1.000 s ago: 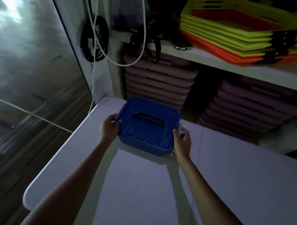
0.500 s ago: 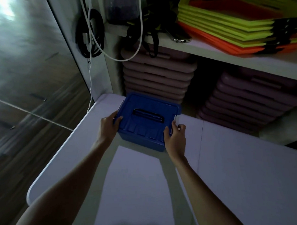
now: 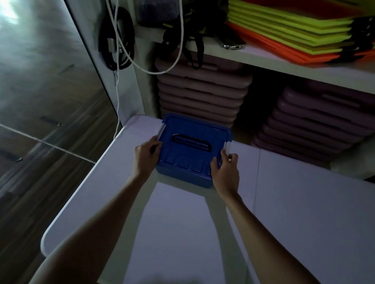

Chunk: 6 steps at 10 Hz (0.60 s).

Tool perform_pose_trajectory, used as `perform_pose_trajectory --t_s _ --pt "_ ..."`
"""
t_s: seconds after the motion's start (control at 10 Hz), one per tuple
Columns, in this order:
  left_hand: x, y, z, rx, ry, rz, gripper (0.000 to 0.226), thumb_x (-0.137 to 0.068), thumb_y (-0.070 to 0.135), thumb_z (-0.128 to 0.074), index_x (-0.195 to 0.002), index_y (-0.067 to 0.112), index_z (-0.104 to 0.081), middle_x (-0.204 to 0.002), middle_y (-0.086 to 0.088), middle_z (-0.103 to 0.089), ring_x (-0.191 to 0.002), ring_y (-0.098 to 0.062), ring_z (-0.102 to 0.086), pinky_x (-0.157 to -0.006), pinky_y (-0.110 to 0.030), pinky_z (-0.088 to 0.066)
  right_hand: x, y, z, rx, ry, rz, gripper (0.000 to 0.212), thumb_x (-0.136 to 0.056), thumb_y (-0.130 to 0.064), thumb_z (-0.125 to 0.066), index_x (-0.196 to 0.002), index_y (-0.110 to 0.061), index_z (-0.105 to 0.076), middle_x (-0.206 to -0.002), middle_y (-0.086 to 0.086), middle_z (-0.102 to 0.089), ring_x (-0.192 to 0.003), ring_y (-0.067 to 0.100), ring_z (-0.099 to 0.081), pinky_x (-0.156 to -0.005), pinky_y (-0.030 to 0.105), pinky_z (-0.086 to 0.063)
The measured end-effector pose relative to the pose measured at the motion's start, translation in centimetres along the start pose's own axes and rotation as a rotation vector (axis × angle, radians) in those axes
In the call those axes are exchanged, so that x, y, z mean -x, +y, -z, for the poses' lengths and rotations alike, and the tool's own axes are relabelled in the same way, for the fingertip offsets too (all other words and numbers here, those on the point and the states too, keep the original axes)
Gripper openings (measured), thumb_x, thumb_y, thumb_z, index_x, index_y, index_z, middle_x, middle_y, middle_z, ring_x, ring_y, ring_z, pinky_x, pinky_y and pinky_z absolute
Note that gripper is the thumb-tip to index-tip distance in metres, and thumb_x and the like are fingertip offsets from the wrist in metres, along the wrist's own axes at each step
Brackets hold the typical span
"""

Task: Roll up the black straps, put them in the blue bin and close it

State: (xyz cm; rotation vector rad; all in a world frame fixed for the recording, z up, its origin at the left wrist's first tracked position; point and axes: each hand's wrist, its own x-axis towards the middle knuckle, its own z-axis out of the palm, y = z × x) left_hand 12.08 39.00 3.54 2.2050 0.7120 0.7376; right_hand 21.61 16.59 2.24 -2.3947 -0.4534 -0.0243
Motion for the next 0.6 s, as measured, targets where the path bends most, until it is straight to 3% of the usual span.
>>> perform_pose_trajectory --t_s 0.1,0.2,0.3,0.4,0.5,0.6 --pt "0.4 0.3 -0.1 -0.018 -0.009 -0.046 0.015 -0.083 0.004 -0.062 -0.094 0.002 -0.071 -0.105 -0.014 -0.071 -0.092 -0.022 -0.068 -0.080 -0.019 -0.047 0.1 0.2 0.2 0.019 -0.014 0.003 0.045 -0.097 -0.030 -0.048 -0.137 -0.010 -0.046 -0.115 0.012 -0.043 -0.071 0.028 -0.058 -0.062 0.039 -0.054" --pt "0.6 0.7 -0.3 -0.115 -0.077 -0.100 0.017 -0.090 0.012 -0.054 -0.102 0.006 -0.065 -0.094 -0.015 -0.067 -0.082 -0.030 -0.063 -0.071 -0.033 -0.049 0.0 -0.1 0.4 0.046 -0.029 -0.014 0.045 -0.098 -0.032 -0.045 -0.137 -0.011 -0.045 -0.117 0.012 -0.042 -0.076 0.030 -0.059 -0.063 0.039 -0.054" --pt "0.5 1.2 0.0 -0.150 -0.114 -0.080 0.019 -0.091 0.016 -0.051 -0.105 0.012 -0.062 -0.095 -0.016 -0.063 -0.081 -0.034 -0.062 -0.072 -0.037 -0.050 -0.3 0.0 1.2 0.052 -0.098 -0.016 0.050 -0.098 -0.035 -0.044 -0.142 -0.013 -0.039 -0.121 0.011 -0.041 -0.087 0.030 -0.061 -0.068 0.040 -0.055" --pt "1.3 2.8 0.7 -0.228 -0.127 -0.084 0.016 -0.087 0.018 -0.050 -0.094 0.012 -0.064 -0.096 -0.013 -0.067 -0.093 -0.035 -0.061 -0.088 -0.040 -0.043 0.8 -0.6 3.2 -0.003 -0.170 -0.028 0.052 -0.096 -0.039 -0.047 -0.143 -0.017 -0.040 -0.127 0.009 -0.042 -0.108 0.025 -0.056 -0.081 0.041 -0.054" --pt "2.7 8.3 1.1 -0.001 0.045 -0.077 0.016 -0.089 0.016 -0.054 -0.091 0.012 -0.069 -0.101 -0.005 -0.072 -0.100 -0.021 -0.065 -0.088 -0.034 -0.046 3.2 -1.7 7.4 -0.185 -0.121 0.117 0.047 -0.090 -0.051 -0.044 -0.123 -0.022 -0.059 -0.110 -0.002 -0.056 -0.104 0.015 -0.058 -0.081 0.033 -0.053" --pt "7.5 15.2 3.0 0.270 0.179 -0.038 0.011 -0.088 0.023 -0.060 -0.093 0.020 -0.071 -0.093 0.012 -0.067 -0.087 0.011 -0.059 -0.075 -0.009 -0.047 8.8 -3.3 15.4 -0.444 -0.170 0.254 0.033 -0.090 -0.049 -0.047 -0.108 -0.030 -0.067 -0.094 -0.013 -0.062 -0.089 0.009 -0.063 -0.075 0.024 -0.051"
